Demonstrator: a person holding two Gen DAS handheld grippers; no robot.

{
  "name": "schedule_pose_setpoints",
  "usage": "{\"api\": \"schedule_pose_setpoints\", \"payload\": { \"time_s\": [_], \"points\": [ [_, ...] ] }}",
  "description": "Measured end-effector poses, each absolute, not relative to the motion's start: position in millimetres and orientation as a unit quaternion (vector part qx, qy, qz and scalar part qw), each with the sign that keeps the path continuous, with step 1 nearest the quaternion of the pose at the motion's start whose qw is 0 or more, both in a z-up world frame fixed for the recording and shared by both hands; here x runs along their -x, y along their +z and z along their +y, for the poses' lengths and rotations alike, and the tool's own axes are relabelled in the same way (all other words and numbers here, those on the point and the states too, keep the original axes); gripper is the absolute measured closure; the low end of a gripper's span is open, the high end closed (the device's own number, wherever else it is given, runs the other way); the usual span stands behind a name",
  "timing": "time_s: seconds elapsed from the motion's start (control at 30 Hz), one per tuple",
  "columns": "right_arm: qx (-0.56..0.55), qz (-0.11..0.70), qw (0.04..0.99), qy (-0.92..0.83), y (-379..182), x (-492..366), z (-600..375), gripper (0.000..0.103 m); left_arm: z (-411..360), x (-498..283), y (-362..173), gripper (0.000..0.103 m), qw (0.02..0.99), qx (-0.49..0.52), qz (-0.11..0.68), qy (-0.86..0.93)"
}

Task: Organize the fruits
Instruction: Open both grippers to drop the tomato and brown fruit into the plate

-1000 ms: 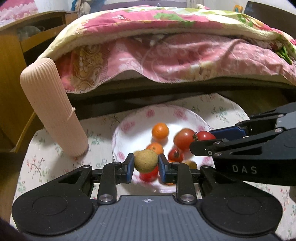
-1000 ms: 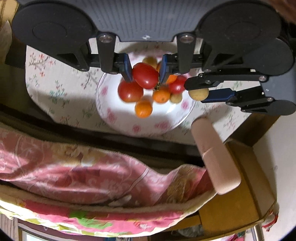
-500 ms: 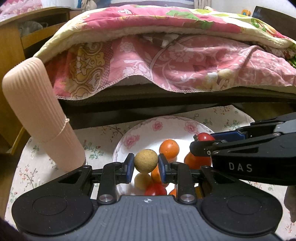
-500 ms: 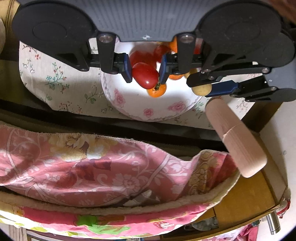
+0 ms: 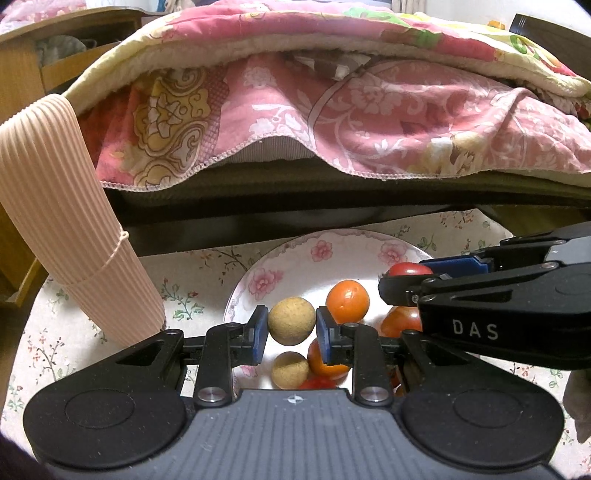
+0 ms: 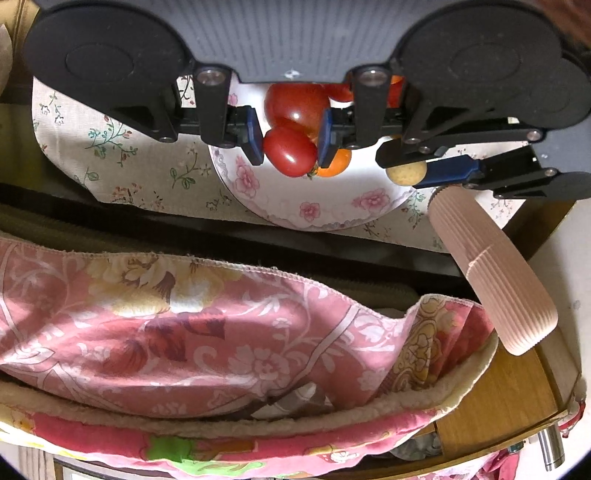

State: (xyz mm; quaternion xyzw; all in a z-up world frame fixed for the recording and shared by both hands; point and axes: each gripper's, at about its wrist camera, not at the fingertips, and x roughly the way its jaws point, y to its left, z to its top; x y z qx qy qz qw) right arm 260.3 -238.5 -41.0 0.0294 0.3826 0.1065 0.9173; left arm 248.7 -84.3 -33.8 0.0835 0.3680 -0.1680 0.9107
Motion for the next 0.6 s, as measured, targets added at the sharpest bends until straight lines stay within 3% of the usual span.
{"api": "schedule_pose_setpoints", "payload": {
  "time_s": [0.17, 0.6],
  "points": [
    [-0.027, 0.382, 0.918, 0.104, -41.6, -260.6, -237.7, 0.054, -84.1, -249.9, -34.7, 0.068, 0.911, -0.08, 0.369, -0.165],
    [-0.033, 0.376, 0.92, 0.101, -39.5, -257.8, -239.1, 0.054, -77.8, -247.4, -29.0, 0.051, 0.918, -0.077, 0.362, -0.142]
  ]
}}
